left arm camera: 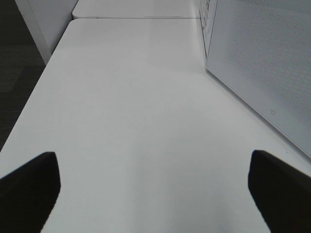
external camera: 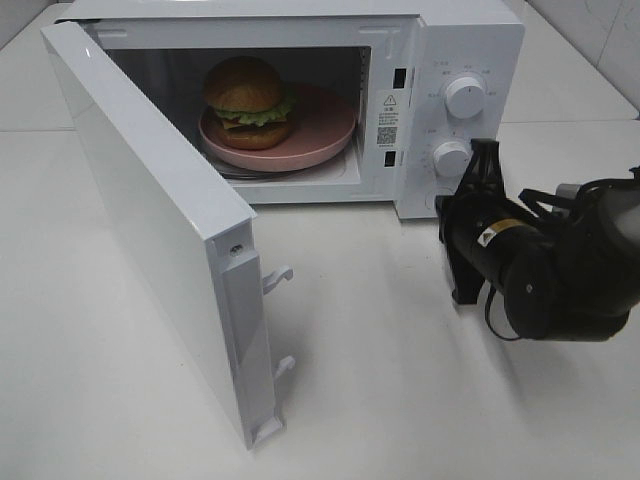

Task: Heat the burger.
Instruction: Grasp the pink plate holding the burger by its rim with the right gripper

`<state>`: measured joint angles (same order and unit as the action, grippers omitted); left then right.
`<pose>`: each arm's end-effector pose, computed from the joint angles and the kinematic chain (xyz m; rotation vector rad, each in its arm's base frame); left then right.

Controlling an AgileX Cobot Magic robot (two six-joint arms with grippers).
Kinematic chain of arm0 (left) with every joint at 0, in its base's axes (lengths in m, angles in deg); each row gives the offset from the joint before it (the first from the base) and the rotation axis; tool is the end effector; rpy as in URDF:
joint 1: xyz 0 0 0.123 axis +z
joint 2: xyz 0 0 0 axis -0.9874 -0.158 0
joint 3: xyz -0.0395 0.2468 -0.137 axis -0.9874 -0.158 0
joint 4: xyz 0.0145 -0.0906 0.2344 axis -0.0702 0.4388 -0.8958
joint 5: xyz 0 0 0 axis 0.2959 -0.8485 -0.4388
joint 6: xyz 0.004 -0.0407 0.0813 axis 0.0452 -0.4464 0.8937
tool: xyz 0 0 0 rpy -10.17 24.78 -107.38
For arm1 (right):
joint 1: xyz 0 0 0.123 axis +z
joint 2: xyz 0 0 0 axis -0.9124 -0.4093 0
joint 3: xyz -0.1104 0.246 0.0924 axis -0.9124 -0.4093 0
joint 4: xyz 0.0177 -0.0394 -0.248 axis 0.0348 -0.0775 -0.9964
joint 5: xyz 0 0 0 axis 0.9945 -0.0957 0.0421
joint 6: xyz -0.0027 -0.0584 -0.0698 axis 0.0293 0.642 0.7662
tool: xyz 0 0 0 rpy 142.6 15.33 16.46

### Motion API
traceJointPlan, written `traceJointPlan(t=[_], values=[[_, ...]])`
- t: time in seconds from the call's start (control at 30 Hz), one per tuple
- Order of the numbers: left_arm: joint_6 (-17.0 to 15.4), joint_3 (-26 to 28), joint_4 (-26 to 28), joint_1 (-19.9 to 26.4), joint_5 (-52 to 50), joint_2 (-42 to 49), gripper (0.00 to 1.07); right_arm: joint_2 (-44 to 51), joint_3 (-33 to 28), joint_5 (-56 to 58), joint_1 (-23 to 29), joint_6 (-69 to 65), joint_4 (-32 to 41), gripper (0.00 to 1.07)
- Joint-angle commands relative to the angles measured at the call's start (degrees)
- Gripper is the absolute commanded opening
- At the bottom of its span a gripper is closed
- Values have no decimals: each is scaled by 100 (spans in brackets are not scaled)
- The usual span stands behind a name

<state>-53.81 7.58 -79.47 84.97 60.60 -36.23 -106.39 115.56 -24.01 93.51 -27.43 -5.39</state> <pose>-0.0086 -0.0026 0.2803 -0.0134 2.0445 0.0495 0.3051 0.1233 0.0904 1.4529 1.4622 1.1705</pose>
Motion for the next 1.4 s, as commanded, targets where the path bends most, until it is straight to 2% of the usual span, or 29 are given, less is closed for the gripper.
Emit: traceJointPlan(t=[0.03, 0.23, 0.43, 0.8, 0.87, 1.07, 1.17, 1.23, 1.33, 1.4], values=[[17, 0, 29, 29, -74, 80, 98, 97, -218, 149, 103, -80, -178, 0], [17, 0, 29, 29, -74, 80, 98, 413, -785, 223, 201, -74, -355, 0], [17, 0, 29, 29, -74, 80, 98, 1192, -1180, 556, 201, 688, -361, 0], [17, 0, 29, 29, -74, 80, 98, 2275, -1197, 1581, 201, 2985, -97, 1], [17, 0, 29, 29, -74, 80, 98, 2584, -1197, 1948, 201, 3925, -40, 2], [17, 0, 29, 29, -74, 80, 98, 2836, -1186, 2355, 201, 4670, -40, 2], [17, 0, 29, 29, -74, 80, 98, 2985, -1049, 2899, 201, 5374, -40, 3], [17, 0, 29, 29, -74, 80, 98, 3037, -630, 3902, 201, 6532, -103, 4], [17, 0, 29, 29, -74, 80, 98, 3037, -498, 4125, 201, 6812, -149, 4], [17, 0, 29, 29, -74, 80, 98, 3037, 23, 5145, 201, 7666, -498, 5]])
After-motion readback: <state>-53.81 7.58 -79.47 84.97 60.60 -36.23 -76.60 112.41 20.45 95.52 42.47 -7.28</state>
